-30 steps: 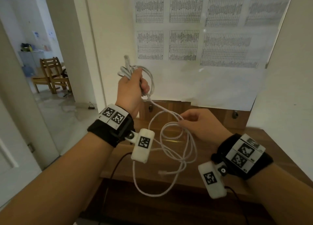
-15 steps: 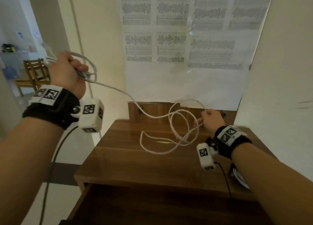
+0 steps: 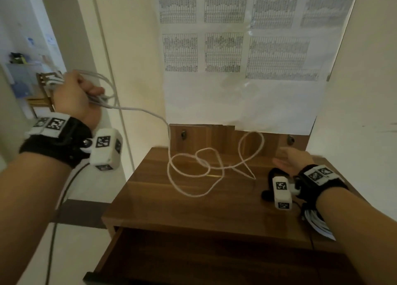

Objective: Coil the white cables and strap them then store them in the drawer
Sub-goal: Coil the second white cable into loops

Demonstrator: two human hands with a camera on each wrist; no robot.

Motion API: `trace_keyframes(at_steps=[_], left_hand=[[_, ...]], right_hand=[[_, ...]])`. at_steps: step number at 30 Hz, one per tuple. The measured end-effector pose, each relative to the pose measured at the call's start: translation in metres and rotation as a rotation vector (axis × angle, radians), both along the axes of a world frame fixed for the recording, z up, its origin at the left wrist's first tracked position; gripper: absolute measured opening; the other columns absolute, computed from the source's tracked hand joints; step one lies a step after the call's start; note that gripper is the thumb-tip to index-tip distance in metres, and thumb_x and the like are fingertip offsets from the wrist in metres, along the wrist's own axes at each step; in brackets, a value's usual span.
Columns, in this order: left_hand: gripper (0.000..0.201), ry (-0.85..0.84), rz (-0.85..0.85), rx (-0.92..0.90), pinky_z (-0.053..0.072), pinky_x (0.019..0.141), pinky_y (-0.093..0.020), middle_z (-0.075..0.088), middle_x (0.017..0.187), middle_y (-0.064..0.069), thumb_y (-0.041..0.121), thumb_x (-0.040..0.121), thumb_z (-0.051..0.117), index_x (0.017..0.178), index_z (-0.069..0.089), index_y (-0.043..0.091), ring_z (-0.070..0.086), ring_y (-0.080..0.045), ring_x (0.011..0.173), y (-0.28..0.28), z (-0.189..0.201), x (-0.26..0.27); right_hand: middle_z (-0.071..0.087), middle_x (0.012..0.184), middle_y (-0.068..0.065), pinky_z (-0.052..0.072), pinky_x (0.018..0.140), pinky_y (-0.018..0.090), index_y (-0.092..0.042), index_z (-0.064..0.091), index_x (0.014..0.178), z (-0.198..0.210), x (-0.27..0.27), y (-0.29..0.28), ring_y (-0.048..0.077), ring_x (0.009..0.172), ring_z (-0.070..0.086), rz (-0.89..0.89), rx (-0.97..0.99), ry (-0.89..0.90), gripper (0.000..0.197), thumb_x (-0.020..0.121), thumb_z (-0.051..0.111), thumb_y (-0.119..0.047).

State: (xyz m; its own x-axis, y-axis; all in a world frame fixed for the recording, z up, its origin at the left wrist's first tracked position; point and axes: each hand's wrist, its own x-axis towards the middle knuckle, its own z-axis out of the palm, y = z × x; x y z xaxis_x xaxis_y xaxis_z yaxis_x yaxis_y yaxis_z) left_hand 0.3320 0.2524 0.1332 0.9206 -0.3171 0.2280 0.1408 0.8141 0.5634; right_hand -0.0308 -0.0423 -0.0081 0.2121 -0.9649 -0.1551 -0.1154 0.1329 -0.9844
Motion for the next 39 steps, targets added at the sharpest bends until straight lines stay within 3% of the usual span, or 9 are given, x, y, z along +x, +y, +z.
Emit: trace_keyframes(at_steps=[4,8,10,13,17,21,27,33,39], left_hand=[[0.041,-0.221,-0.123,0.162,0.033,0.062,-0.028,0.021,0.050,0.008,0.015,0.098,0.048,0.060,0.035,0.023,0.018,-0.013,0.051,-0.020,-0.004,-0.080],[0.038,-0.382,-0.271,0.239,0.041,0.066,-0.033,0.025,0.049,0.008,0.026,0.101,0.046,0.065,0.036,0.022,0.024,-0.014,0.046,-0.036,-0.018,-0.138],[0.039,-0.382,-0.350,0.205,0.045,0.066,-0.031,0.025,0.047,0.008,0.026,0.104,0.043,0.065,0.037,0.021,0.026,-0.013,0.042,-0.042,-0.020,-0.162],[0.038,-0.381,-0.469,0.166,0.046,0.063,-0.026,0.025,0.046,0.010,0.025,0.106,0.039,0.068,0.036,0.020,0.025,-0.010,0.041,-0.037,-0.010,-0.183],[0.036,-0.364,-0.629,0.043,0.043,0.058,-0.023,0.024,0.044,0.011,0.032,0.104,0.039,0.070,0.040,0.021,0.021,-0.007,0.037,-0.015,0.012,-0.173],[0.036,-0.471,-0.676,0.186,0.036,0.050,-0.023,0.024,0.040,0.012,0.035,0.103,0.040,0.069,0.043,0.022,0.020,-0.005,0.033,-0.007,0.018,-0.158],[0.043,-0.963,-0.410,0.932,0.026,0.044,-0.022,0.032,0.046,0.002,0.027,0.102,0.052,0.061,0.045,0.014,0.027,-0.014,0.037,-0.024,-0.030,-0.172],[0.040,-0.610,-0.654,0.785,0.022,0.042,-0.022,0.028,0.046,0.005,0.023,0.102,0.048,0.063,0.040,0.018,0.022,-0.010,0.037,-0.044,-0.076,-0.182],[0.040,-0.107,-1.067,0.309,0.029,0.045,-0.023,0.020,0.037,0.011,0.030,0.094,0.049,0.056,0.040,0.021,0.013,-0.008,0.031,-0.038,-0.085,-0.166]], right_hand=[[0.061,0.132,0.007,0.054,0.093,0.039,-0.014,0.057,0.129,0.037,0.030,0.064,0.022,0.113,0.064,0.208,-0.102,-0.263,0.032,0.098,0.062,-0.019],[0.062,0.133,-0.007,0.050,0.099,0.026,-0.028,0.051,0.134,0.054,0.059,0.128,0.005,0.119,0.061,0.685,-0.426,-0.110,0.071,0.071,0.081,-0.044],[0.061,0.134,-0.007,0.049,0.099,0.024,-0.025,0.050,0.139,0.047,0.073,0.149,0.005,0.121,0.059,0.836,-0.478,-0.042,0.070,0.077,0.083,-0.035],[0.075,0.100,0.007,0.056,0.091,0.040,-0.018,0.070,0.105,0.034,0.082,0.160,0.023,0.094,0.070,0.769,-0.411,-0.081,0.017,0.097,0.064,-0.032],[0.047,0.048,0.000,0.055,0.077,0.046,-0.014,0.058,0.071,0.027,0.062,0.142,0.020,0.048,0.050,0.760,-0.140,-0.195,0.034,0.093,0.064,-0.039],[0.033,0.053,-0.005,0.051,0.055,0.034,-0.016,0.059,0.080,0.033,0.053,0.118,0.013,0.045,0.031,0.714,0.014,-0.212,0.019,0.090,0.071,-0.025],[0.036,0.065,0.003,0.043,0.045,0.027,-0.010,0.046,0.082,0.059,0.056,0.102,0.016,0.049,0.038,0.574,0.150,-0.469,0.021,0.088,0.037,0.008],[0.057,0.070,0.008,0.052,0.053,0.027,-0.004,0.061,0.095,0.068,0.068,0.117,0.019,0.059,0.059,0.495,-0.019,-0.541,0.015,0.100,0.047,0.001],[0.045,0.060,-0.001,0.020,0.042,0.021,-0.014,0.065,0.100,0.063,0.063,0.110,0.013,0.048,0.035,0.561,-0.053,-0.299,0.021,0.102,0.044,-0.016]])
